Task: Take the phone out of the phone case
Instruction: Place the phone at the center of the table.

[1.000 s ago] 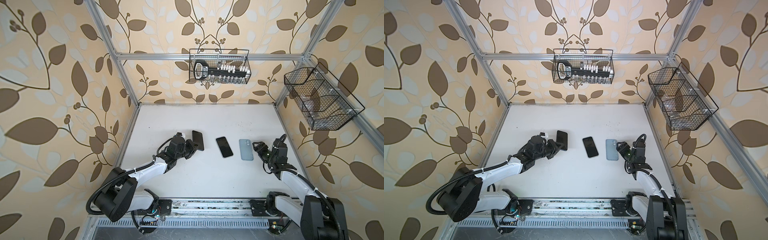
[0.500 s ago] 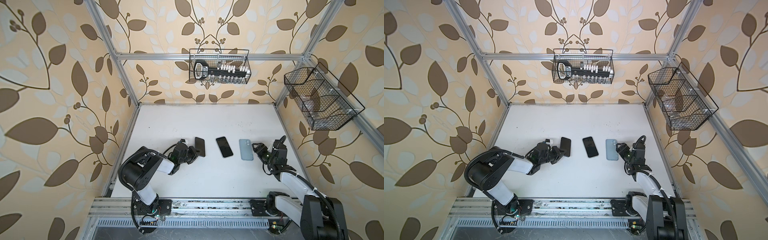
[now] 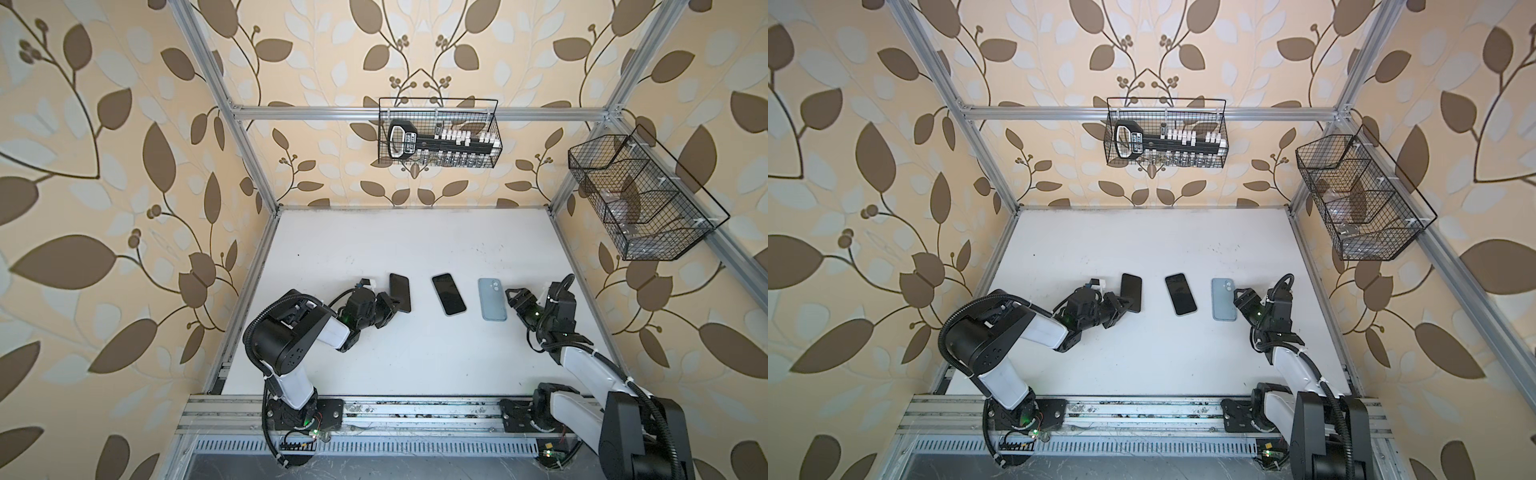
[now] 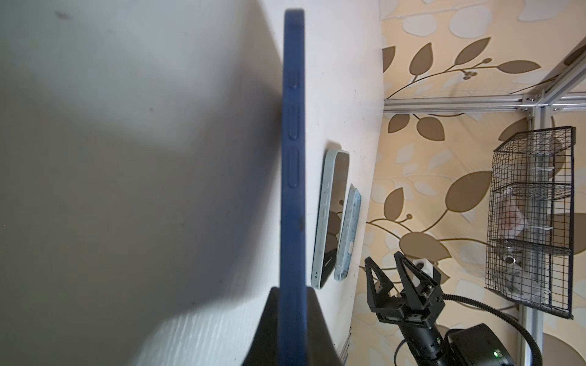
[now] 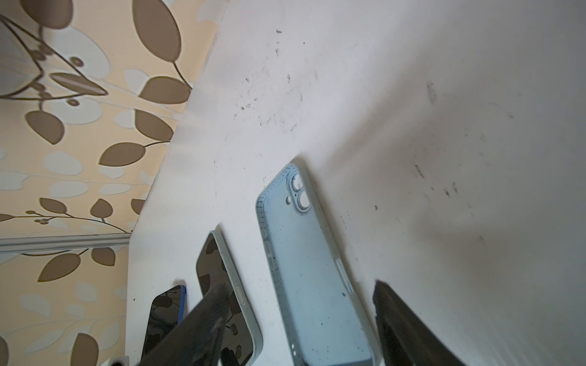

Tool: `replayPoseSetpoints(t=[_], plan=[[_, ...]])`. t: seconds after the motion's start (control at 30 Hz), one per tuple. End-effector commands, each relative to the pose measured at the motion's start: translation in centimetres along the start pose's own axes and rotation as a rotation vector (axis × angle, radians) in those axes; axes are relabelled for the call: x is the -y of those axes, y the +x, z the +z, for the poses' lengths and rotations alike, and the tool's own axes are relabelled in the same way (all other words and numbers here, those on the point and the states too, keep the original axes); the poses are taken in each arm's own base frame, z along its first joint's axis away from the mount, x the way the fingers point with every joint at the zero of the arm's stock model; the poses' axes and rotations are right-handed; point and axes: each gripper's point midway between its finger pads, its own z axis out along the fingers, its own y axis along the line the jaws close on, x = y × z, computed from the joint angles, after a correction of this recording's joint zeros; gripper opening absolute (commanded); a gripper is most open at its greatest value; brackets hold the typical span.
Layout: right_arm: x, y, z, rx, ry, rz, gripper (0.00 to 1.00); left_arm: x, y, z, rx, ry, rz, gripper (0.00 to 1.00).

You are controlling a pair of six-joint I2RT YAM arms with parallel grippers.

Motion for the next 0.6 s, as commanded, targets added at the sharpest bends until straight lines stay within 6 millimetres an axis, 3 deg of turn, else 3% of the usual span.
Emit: replayPoseSetpoints(t=[0.0,0.2,0.57], plan=[[0.4,0.4,0.0,-0.007,-0.003,-0.006,0.73,-0.1,-0.8,-0.3,0.041,0.009,-0.023,0.13],[0.4,0.5,0.0,-0.009,-0.005,-0.003,0.73,-0.9,-0.9,-0.5,0.053,-0.012,-0.033,0.28],[0.4,0.4,-0.1,-0.006,-0.004,-0.002,0.72,-1.8,-1.0,-1.2,0.078,-0.054,-0.042,0.42]])
